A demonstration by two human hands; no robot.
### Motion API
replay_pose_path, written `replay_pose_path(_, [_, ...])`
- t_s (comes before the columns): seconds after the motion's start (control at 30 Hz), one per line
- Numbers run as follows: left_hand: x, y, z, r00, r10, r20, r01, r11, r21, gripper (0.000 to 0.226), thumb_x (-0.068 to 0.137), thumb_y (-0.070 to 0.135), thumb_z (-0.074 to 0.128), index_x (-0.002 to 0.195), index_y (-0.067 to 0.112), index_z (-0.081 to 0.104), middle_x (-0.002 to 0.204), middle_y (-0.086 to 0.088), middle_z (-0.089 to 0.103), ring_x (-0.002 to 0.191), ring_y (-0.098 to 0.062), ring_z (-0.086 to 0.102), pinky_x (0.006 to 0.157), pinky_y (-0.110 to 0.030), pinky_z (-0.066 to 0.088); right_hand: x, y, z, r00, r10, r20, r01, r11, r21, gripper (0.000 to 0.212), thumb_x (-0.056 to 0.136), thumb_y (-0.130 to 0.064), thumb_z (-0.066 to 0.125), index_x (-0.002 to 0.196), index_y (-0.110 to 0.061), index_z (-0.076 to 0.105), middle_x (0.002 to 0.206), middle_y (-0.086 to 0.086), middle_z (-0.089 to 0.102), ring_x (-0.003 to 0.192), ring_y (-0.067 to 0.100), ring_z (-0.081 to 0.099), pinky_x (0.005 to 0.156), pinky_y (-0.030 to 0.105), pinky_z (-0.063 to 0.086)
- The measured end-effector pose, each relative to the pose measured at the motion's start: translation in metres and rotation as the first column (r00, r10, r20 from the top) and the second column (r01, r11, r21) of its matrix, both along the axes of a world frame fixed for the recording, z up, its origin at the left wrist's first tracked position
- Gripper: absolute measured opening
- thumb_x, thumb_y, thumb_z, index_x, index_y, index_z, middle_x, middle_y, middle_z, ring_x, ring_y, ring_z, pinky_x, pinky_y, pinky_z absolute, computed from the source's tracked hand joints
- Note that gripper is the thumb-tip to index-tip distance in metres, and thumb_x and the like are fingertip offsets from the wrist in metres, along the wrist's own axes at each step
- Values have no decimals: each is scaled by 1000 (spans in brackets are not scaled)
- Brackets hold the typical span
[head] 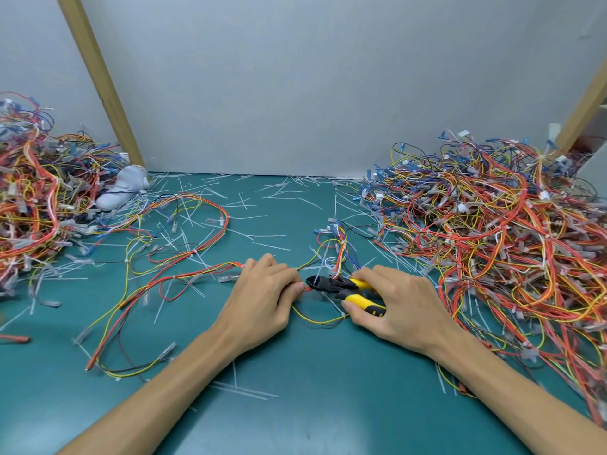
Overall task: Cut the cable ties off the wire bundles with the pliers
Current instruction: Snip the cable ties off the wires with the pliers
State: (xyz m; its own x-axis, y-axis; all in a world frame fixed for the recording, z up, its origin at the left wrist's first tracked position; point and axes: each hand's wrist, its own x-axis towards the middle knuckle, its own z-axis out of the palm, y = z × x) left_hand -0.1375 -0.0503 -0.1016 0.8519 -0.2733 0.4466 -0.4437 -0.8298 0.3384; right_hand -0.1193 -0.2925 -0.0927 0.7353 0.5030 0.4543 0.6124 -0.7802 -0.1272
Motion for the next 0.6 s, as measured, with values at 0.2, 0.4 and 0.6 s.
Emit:
replay_pose_path(0.2, [-1, 0, 1, 1000, 4, -2, -4, 1000, 4, 22, 93, 29, 47, 76, 22, 59, 71, 13, 57, 76, -17, 40, 71, -35, 34, 3, -3, -4, 999, 16, 38, -18, 999, 31, 43, 82, -59, 56, 110, -27, 65, 90, -12, 62, 82, 11, 60, 67, 26, 47])
replay_pose_path(0.4, [-1, 0, 0, 1000, 19, -13, -19, 1000, 15, 24, 93, 31, 45, 76, 21, 59, 72, 13, 56, 77, -18, 40, 72, -35, 33, 4, -5, -2, 999, 21, 45, -22, 1000, 2, 44, 83, -59, 55, 109, -26, 66, 89, -11, 64, 81, 12, 60, 67, 25, 45])
replay_pose_path(0.6, [-2, 0, 1, 999, 18, -27, -17, 999, 41, 26, 93, 33, 44, 80, 20, 62, 73, 10, 59, 79, -19, 43, 74, -36, 32, 2, -2, 3, 999, 2, -39, -2, 1000, 4, 44, 79, -63, 49, 99, -28, 66, 74, -9, 63, 68, 14, 61, 55, 30, 47])
